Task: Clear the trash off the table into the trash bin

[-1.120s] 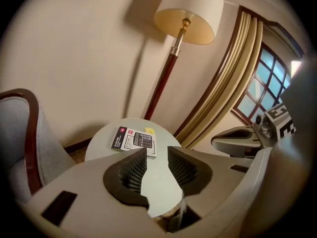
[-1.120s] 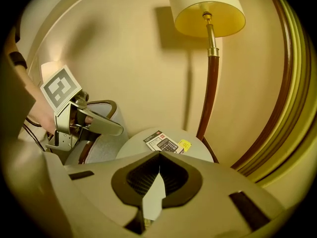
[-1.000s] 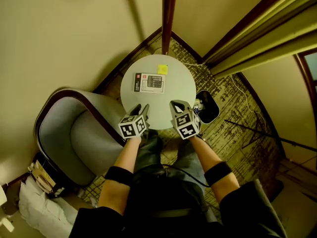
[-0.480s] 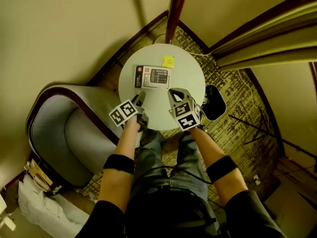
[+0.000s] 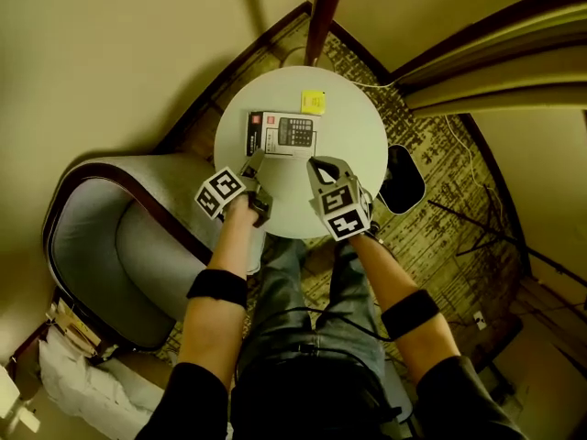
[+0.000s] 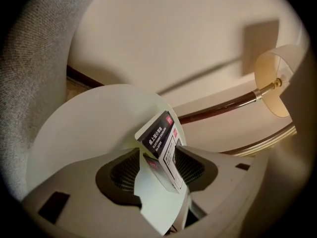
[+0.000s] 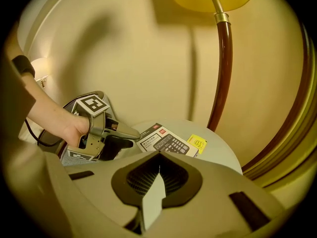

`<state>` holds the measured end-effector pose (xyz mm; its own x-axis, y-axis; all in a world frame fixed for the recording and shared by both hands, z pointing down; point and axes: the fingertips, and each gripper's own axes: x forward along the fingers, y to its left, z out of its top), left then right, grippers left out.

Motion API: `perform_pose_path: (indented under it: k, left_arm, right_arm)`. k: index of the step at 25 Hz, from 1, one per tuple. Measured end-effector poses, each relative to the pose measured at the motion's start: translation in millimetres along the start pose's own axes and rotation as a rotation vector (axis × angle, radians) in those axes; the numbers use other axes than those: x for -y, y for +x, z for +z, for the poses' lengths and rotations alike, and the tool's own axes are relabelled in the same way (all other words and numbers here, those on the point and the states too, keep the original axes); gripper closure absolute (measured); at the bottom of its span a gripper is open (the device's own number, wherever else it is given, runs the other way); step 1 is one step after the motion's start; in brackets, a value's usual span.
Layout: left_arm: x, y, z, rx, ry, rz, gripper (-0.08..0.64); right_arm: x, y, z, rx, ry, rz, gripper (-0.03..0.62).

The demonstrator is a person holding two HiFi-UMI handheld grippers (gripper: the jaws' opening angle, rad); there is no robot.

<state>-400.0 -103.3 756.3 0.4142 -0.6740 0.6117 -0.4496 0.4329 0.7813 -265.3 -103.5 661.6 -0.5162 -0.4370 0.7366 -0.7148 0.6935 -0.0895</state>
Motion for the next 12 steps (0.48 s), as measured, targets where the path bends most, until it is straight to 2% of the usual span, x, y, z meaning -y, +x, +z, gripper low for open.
perform_pose_path:
  k: [7, 9, 12]
  left_arm:
    - [-4.4, 13.8, 5.6, 0.015, -0.017, 0.003, 0.349]
    - [-4.5, 14.0, 6.0, 0.03, -0.011, 0.005, 0.443]
    - [0.7, 14.5, 8.0, 0.052, -0.007, -0.025, 0.521]
  right_arm:
    - [2.2, 0.6, -18.5, -0.017, 0.028, -0.011, 0.592]
    - [5.7, -1.7, -22.7, -0.02, 0.035, -0.018, 0.592]
    - [11.3, -3.8, -28.3, -0.025, 0.042, -0.027, 0.592]
